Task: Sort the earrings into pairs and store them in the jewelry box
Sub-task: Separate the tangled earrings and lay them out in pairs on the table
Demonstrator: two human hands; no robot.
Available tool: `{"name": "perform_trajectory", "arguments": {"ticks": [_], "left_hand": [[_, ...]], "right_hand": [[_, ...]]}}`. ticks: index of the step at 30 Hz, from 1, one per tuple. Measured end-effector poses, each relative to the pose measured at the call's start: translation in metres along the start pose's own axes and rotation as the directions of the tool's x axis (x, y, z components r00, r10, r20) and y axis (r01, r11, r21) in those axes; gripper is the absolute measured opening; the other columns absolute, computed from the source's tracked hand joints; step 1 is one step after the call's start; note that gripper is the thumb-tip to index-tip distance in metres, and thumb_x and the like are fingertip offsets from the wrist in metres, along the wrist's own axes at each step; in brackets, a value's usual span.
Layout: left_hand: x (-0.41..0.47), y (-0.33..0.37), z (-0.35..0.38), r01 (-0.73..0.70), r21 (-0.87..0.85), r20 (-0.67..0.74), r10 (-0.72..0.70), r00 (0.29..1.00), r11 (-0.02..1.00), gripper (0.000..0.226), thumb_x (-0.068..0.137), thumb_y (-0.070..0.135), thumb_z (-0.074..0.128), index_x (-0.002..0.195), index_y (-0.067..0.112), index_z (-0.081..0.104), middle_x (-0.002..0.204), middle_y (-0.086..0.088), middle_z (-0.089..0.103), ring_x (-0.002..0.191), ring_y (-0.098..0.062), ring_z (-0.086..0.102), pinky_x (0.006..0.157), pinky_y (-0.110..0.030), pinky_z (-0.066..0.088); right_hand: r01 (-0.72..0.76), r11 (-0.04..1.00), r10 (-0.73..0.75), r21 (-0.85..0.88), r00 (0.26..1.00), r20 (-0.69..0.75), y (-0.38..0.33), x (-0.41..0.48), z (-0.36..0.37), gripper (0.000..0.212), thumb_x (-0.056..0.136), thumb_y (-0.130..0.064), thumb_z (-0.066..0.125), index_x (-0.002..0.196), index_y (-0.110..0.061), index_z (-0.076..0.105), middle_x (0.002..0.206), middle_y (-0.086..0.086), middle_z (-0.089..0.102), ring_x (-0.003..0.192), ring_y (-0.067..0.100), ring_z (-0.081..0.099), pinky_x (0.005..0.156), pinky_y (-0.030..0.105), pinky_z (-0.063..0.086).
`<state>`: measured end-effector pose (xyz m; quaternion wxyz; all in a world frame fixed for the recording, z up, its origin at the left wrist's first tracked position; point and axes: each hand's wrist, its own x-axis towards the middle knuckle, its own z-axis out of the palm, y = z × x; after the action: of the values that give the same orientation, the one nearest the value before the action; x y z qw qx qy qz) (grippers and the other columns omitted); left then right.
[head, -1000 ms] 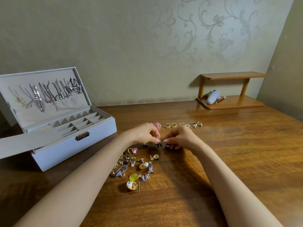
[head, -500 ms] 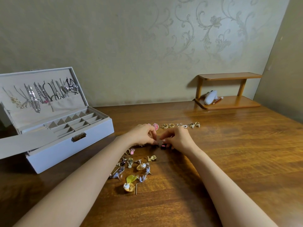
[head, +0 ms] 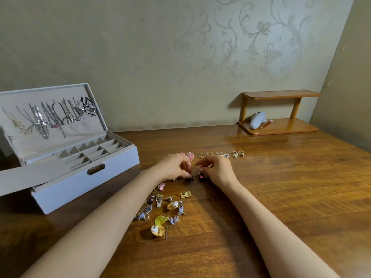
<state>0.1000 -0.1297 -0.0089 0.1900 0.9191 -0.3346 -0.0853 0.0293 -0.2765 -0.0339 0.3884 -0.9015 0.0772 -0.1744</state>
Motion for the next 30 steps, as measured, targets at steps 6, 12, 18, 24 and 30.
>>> {"name": "perform_trajectory", "arguments": {"ticks": [6, 12, 18, 24, 30], "left_hand": [[0.002, 0.000, 0.002, 0.002, -0.016, -0.033, -0.002, 0.999, 1.000, 0.011, 0.084, 0.018, 0.067, 0.081, 0.026, 0.059, 0.106, 0.000, 0.061, 0.084, -0.013, 0.053, 0.086, -0.040, 0.050], [0.004, 0.000, 0.004, -0.012, -0.014, -0.046, 0.012, 0.999, 1.000, 0.006, 0.084, 0.019, 0.066, 0.086, 0.024, 0.063, 0.098, 0.003, 0.061, 0.088, -0.018, 0.059, 0.085, -0.041, 0.050], [0.001, 0.001, 0.004, -0.038, -0.101, -0.131, 0.024, 0.991, 0.994, 0.012, 0.084, 0.013, 0.066, 0.090, 0.023, 0.063, 0.092, 0.009, 0.062, 0.076, -0.008, 0.059, 0.078, -0.033, 0.051], [0.001, 0.014, 0.008, -0.066, -0.164, -0.145, 0.042, 0.989, 0.984, 0.016, 0.083, 0.020, 0.068, 0.092, 0.024, 0.056, 0.092, 0.007, 0.061, 0.070, -0.005, 0.054, 0.070, -0.028, 0.048], [0.004, 0.019, 0.009, -0.055, -0.112, -0.206, 0.030, 0.978, 0.992, 0.013, 0.084, 0.023, 0.066, 0.089, 0.025, 0.055, 0.088, 0.007, 0.059, 0.069, -0.003, 0.050, 0.061, -0.021, 0.041]], "right_hand": [[-0.010, 1.000, 0.008, 0.027, 0.997, 0.080, 0.000, 0.002, -0.005, 0.003, 0.078, -0.018, 0.073, 0.080, -0.018, 0.074, 0.072, 0.001, 0.069, 0.064, 0.013, 0.061, 0.069, 0.034, 0.055], [0.027, 0.997, -0.019, -0.075, 0.995, 0.102, -0.002, 0.002, -0.002, 0.018, 0.075, -0.016, 0.074, 0.064, -0.028, 0.067, 0.071, -0.005, 0.066, 0.072, 0.011, 0.060, 0.075, 0.030, 0.052], [-0.119, 0.985, 0.105, 0.125, 0.988, 0.116, -0.002, 0.003, -0.010, 0.005, 0.078, -0.012, 0.071, 0.081, -0.009, 0.074, 0.063, 0.001, 0.064, 0.051, 0.005, 0.056, 0.047, 0.011, 0.042], [-0.209, 0.899, 0.157, 0.384, 0.974, 0.161, 0.004, 0.001, -0.015, 0.005, 0.076, -0.011, 0.075, 0.079, -0.008, 0.072, 0.066, 0.003, 0.066, 0.055, 0.010, 0.056, 0.047, 0.017, 0.043], [-0.224, 0.867, 0.149, 0.445, 0.969, 0.199, 0.003, 0.000, -0.020, 0.010, 0.079, -0.018, 0.073, 0.082, -0.009, 0.070, 0.075, 0.006, 0.069, 0.056, 0.008, 0.059, 0.050, 0.018, 0.044]]}}
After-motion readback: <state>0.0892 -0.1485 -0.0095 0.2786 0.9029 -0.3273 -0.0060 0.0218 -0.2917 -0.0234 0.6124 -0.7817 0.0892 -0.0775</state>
